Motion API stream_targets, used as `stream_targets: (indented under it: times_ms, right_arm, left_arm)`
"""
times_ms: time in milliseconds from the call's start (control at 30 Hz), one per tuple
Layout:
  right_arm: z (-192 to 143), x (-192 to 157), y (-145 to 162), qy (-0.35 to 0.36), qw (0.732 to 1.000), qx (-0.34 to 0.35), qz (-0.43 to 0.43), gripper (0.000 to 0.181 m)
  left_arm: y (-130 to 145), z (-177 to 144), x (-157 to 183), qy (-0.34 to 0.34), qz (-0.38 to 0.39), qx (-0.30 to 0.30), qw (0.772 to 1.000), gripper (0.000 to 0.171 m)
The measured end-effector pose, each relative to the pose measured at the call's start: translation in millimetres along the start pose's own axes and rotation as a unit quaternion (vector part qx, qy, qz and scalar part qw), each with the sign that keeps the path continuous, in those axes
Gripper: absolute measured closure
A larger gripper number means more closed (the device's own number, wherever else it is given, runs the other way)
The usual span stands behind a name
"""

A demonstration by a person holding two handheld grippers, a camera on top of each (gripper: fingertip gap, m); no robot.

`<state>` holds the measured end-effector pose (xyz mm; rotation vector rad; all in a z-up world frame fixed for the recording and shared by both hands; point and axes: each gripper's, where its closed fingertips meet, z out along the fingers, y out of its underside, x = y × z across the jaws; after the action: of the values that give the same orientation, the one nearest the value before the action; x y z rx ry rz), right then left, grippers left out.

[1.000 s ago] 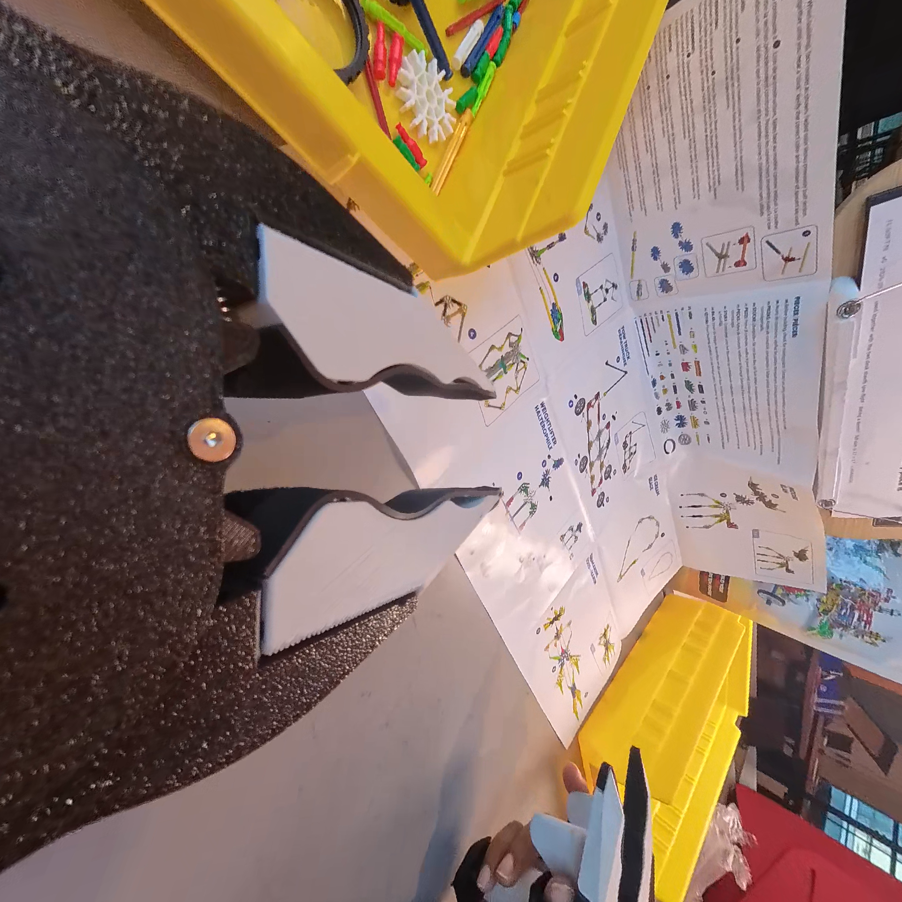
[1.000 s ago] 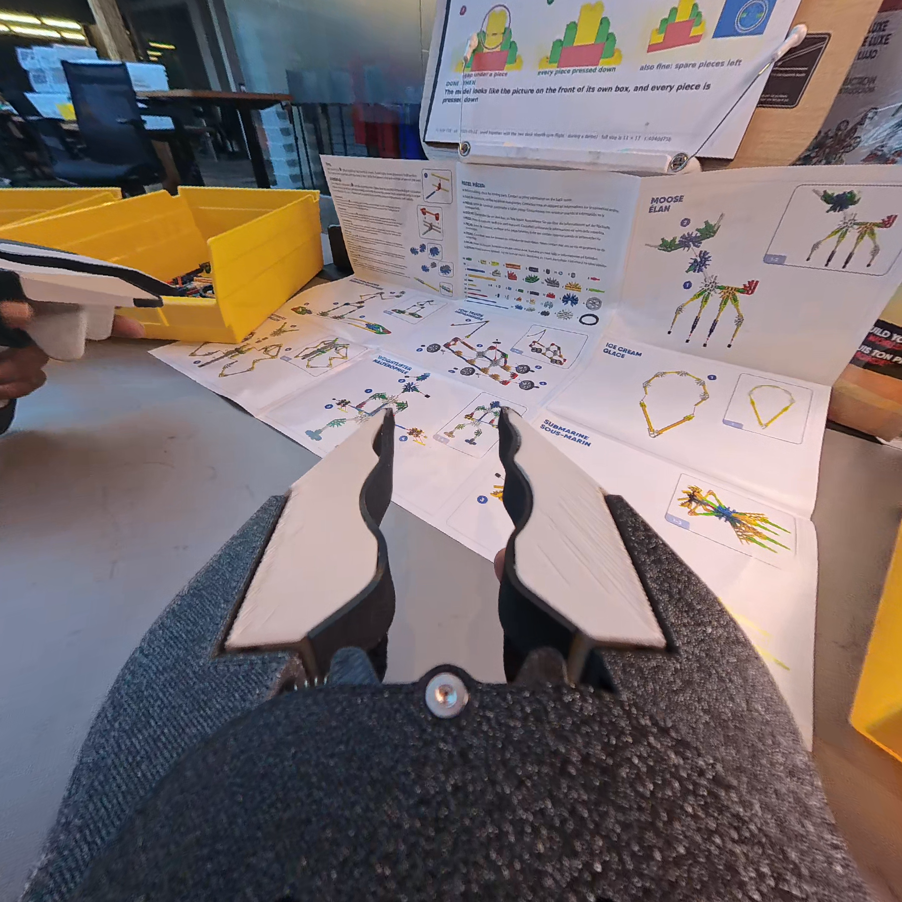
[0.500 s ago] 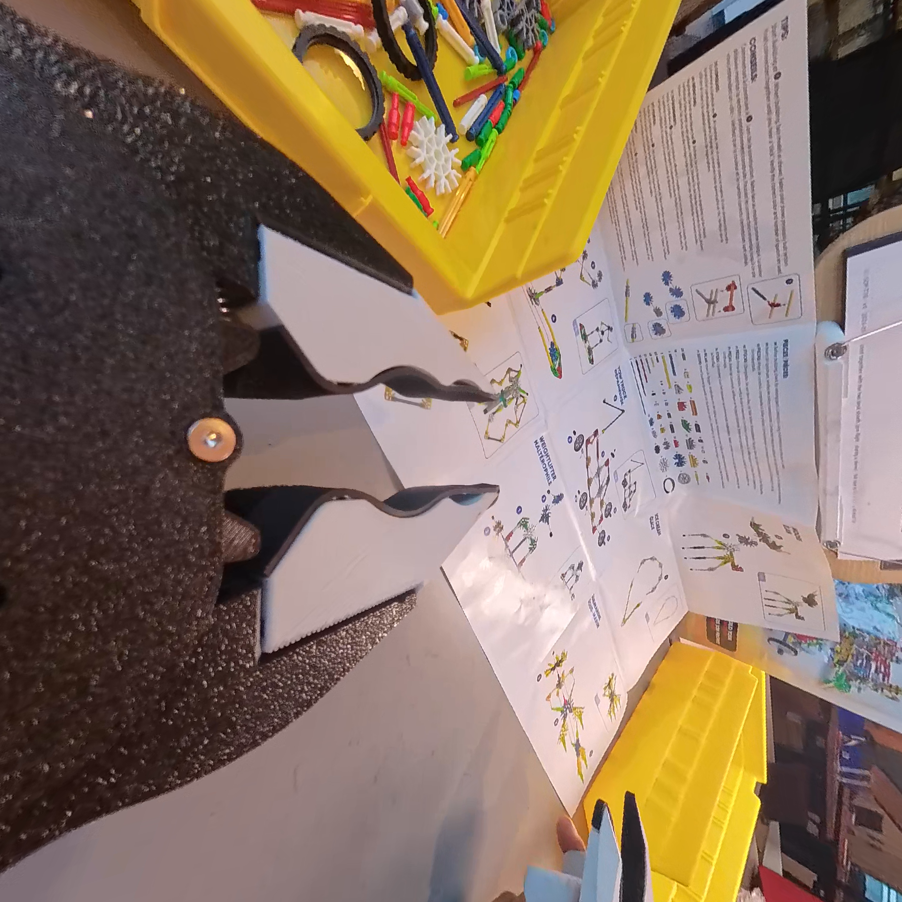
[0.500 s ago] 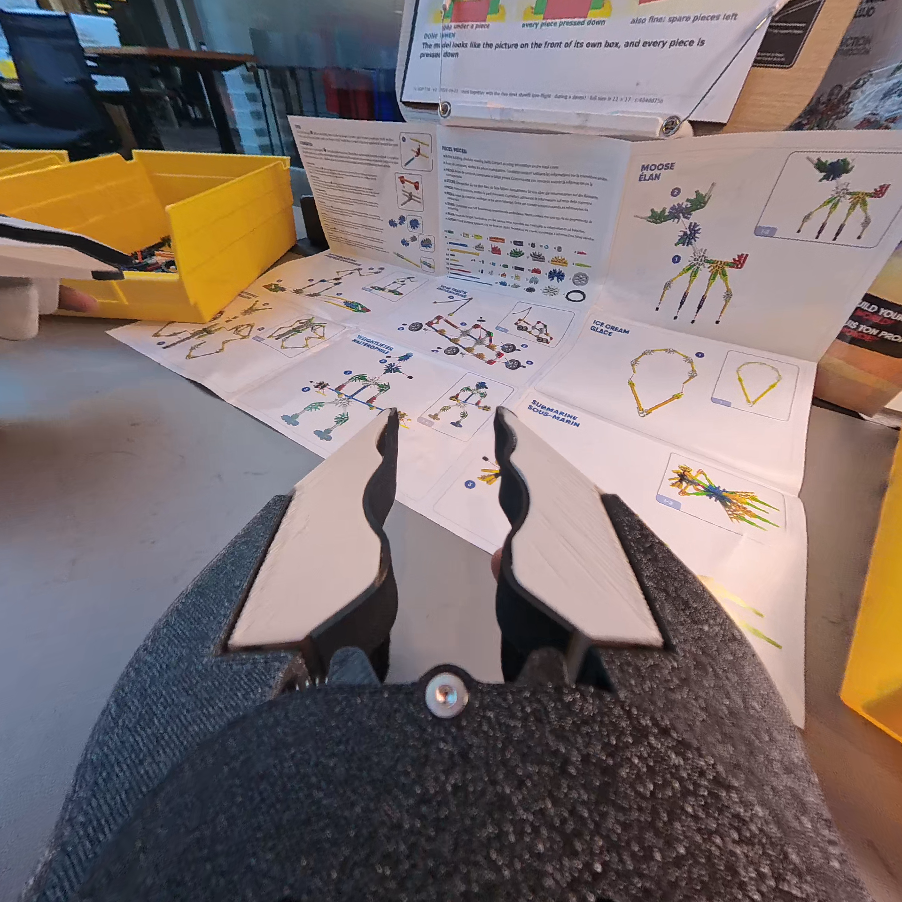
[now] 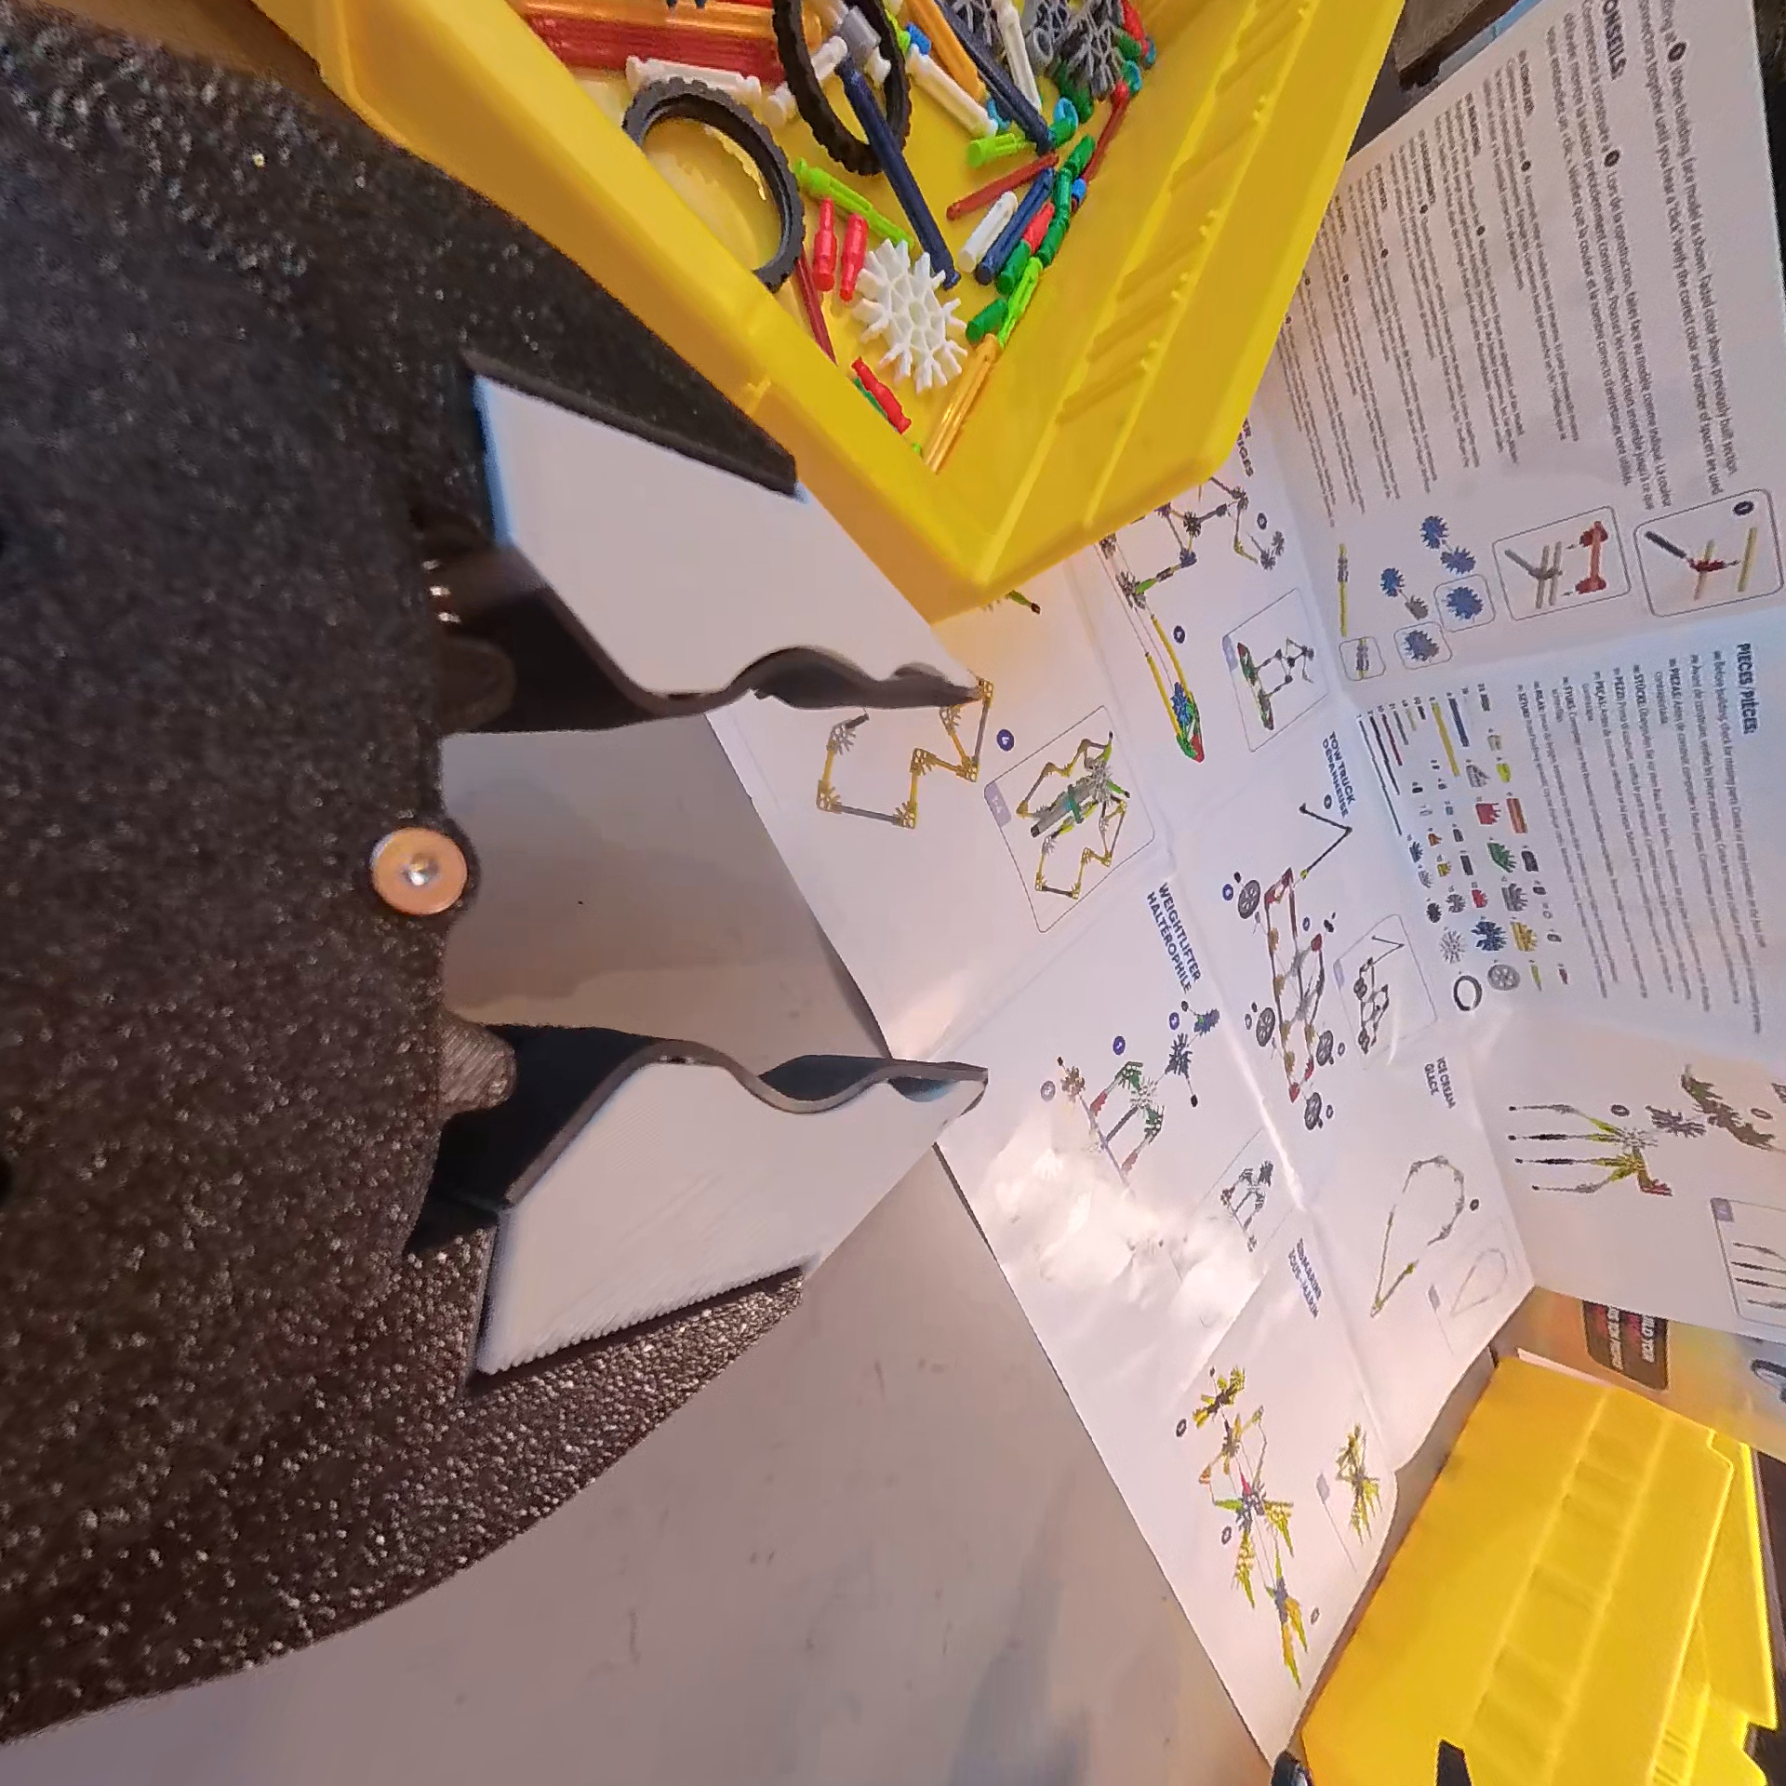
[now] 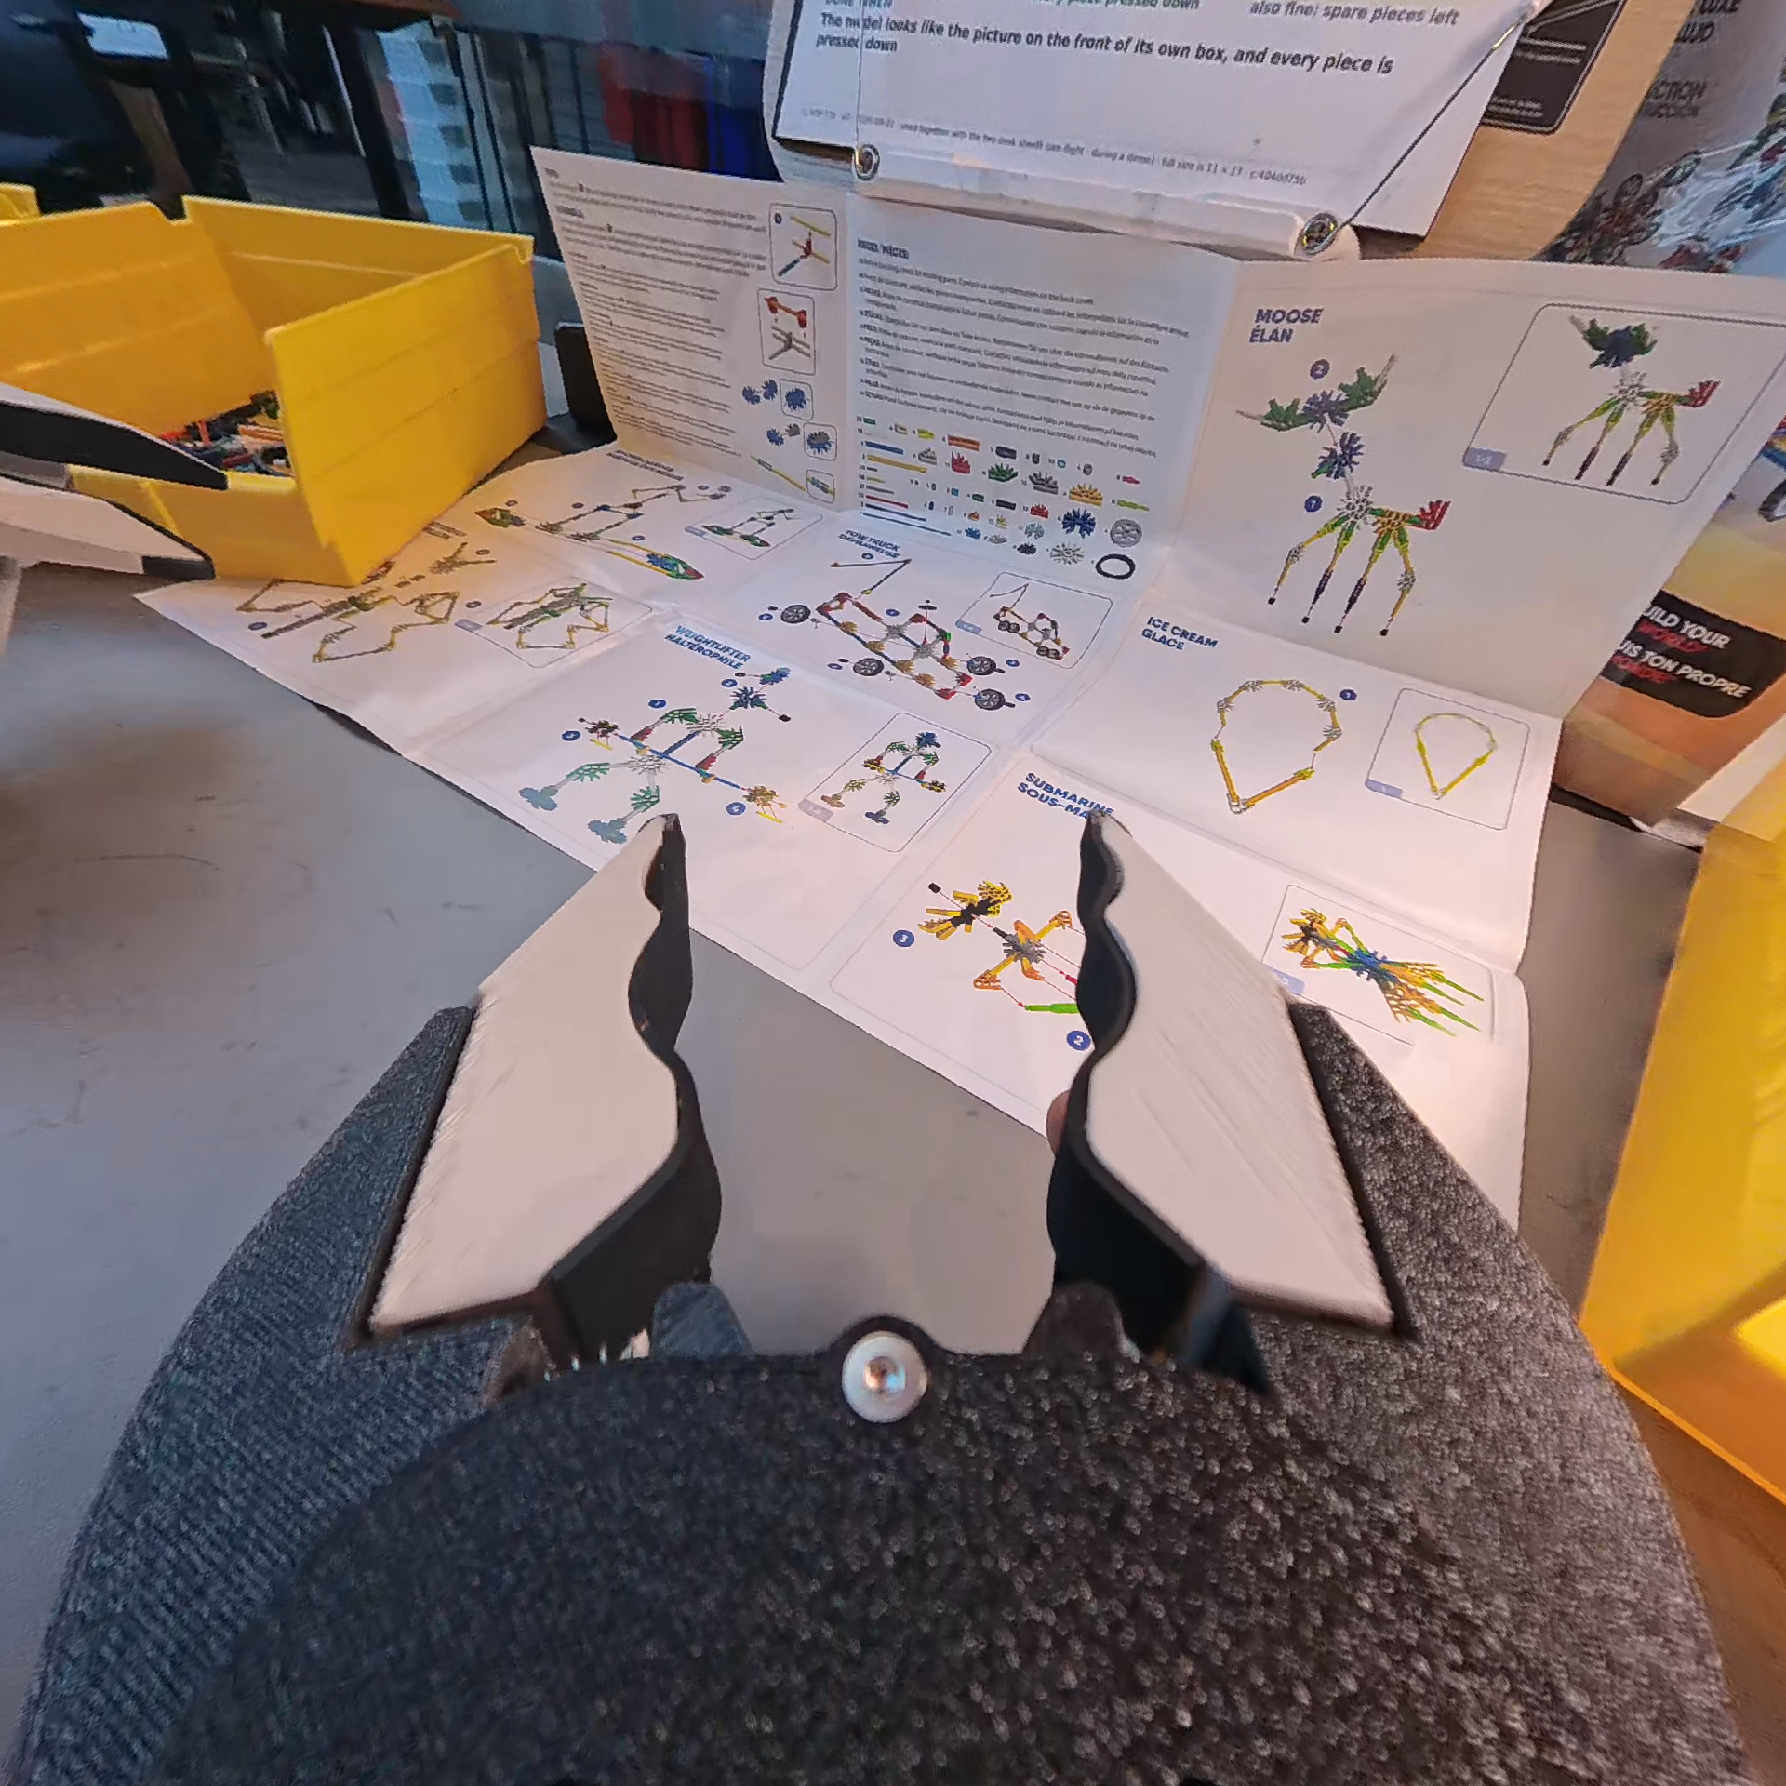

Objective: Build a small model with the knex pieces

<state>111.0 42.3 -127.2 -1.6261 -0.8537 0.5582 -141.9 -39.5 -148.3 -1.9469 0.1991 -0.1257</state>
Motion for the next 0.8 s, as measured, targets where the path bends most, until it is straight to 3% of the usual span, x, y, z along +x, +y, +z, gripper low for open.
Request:
stream_targets:
  times_ms: [133,300,800]
  right_arm:
    - [-2,0,-3,0.002,1.000,0.005,-0.001,0.100]
    - [5,4,26,0.006,0.997,-0.074,0.009,0.094]
    - [7,6,40,0.008,0.993,-0.115,0.019,0.090]
  left_arm:
    - [-1,-1,-2,-0.009,0.000,0.002,1.000,0.101]
    - [21,4,-5,-0.006,-0.016,-0.065,0.998,0.099]
    - [21,2,-9,-0.011,-0.016,-0.070,0.997,0.098]
